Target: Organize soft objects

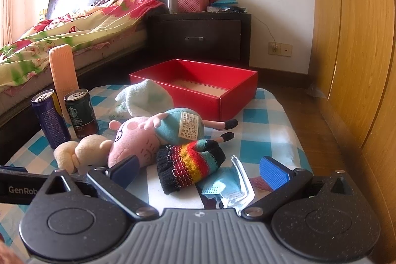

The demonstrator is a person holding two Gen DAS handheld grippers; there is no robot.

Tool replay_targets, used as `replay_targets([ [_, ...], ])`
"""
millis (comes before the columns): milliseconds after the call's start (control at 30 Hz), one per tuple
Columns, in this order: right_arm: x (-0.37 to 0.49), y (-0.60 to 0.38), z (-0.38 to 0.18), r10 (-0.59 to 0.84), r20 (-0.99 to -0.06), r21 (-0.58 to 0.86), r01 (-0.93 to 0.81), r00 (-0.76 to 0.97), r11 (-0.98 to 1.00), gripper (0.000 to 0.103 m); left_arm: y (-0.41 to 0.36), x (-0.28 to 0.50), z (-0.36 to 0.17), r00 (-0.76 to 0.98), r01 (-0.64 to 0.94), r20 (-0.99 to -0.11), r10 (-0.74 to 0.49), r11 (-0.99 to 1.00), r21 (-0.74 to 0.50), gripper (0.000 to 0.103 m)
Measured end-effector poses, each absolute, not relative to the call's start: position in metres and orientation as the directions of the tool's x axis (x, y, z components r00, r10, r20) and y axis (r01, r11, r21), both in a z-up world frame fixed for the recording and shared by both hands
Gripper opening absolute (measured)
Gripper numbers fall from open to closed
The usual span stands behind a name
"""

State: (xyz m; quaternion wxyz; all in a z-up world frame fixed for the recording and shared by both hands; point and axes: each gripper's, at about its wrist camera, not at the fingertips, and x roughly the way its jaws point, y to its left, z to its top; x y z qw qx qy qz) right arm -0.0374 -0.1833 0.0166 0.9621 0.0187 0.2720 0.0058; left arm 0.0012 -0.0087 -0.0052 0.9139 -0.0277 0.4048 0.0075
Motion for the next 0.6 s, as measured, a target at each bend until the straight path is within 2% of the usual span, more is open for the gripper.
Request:
replay_targets([
  [600,-0.039,-0.1841,0.0173,0.025,-0.514,0.051,0.001,0.858,0.999,0.085,-0.0075,0.0008,-0.0048,0.674,-0.043,-0.739,-0.004,0.998,-0.045,0.097],
])
